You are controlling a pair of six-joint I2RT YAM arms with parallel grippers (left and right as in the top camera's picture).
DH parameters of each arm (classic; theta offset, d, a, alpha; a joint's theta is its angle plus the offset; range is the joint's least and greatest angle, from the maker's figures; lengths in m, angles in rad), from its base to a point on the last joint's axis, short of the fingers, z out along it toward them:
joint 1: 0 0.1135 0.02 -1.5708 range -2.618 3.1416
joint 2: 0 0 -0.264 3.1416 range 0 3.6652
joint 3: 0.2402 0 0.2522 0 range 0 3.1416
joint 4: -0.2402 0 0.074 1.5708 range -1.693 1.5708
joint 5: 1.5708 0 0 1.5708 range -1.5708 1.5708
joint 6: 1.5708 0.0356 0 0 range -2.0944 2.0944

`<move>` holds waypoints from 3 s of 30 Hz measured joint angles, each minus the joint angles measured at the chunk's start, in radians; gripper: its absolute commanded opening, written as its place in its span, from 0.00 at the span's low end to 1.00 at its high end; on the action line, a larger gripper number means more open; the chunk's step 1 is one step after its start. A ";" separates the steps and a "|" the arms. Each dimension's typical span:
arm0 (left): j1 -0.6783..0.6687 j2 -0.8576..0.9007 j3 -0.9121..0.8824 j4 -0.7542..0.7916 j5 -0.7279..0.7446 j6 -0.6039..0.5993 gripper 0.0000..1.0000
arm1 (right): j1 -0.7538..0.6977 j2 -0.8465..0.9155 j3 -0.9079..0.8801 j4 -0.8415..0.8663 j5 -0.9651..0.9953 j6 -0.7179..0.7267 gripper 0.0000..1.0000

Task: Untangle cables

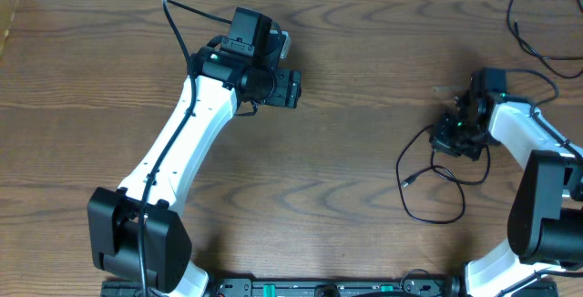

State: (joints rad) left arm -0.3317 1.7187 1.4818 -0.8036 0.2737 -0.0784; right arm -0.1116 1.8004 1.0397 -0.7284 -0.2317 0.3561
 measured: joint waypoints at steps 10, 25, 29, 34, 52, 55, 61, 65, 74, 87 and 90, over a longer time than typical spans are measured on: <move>0.000 0.000 0.000 -0.001 -0.011 0.000 0.78 | 0.021 -0.005 0.155 -0.266 -0.020 -0.181 0.32; 0.003 0.000 0.000 -0.009 -0.018 -0.026 0.78 | 0.061 -0.179 0.149 -0.386 0.043 -0.302 0.37; 0.003 0.000 0.000 -0.012 -0.018 -0.029 0.79 | 0.083 -0.328 0.149 -0.388 0.065 -0.325 0.46; 0.003 0.000 0.000 -0.011 -0.018 -0.030 0.78 | 0.089 -0.357 0.110 -0.375 0.142 -0.355 0.50; 0.003 0.000 0.000 -0.009 -0.018 -0.031 0.78 | 0.089 -0.339 -0.264 -0.011 0.155 -0.610 0.41; 0.003 0.000 0.000 -0.010 -0.018 -0.031 0.78 | 0.089 -0.338 -0.307 0.052 0.132 -0.649 0.41; 0.003 0.000 0.000 -0.010 -0.018 -0.031 0.78 | 0.089 -0.338 -0.338 0.130 0.116 -0.720 0.36; 0.003 0.000 0.000 -0.010 -0.018 -0.031 0.79 | 0.089 -0.338 -0.370 0.188 0.111 -0.760 0.36; 0.003 0.000 0.000 -0.010 -0.018 -0.031 0.79 | 0.089 -0.338 -0.390 0.259 0.095 -0.790 0.30; 0.003 0.000 0.000 -0.010 -0.018 -0.031 0.79 | 0.089 -0.339 -0.425 0.278 0.034 -0.799 0.33; 0.003 0.000 0.000 -0.010 -0.018 -0.031 0.79 | 0.089 -0.343 -0.437 0.281 0.018 -0.800 0.34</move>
State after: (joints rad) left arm -0.3290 1.7187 1.4818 -0.8131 0.2562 -0.1089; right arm -0.0227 1.4578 0.6029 -0.4477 -0.2142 -0.4435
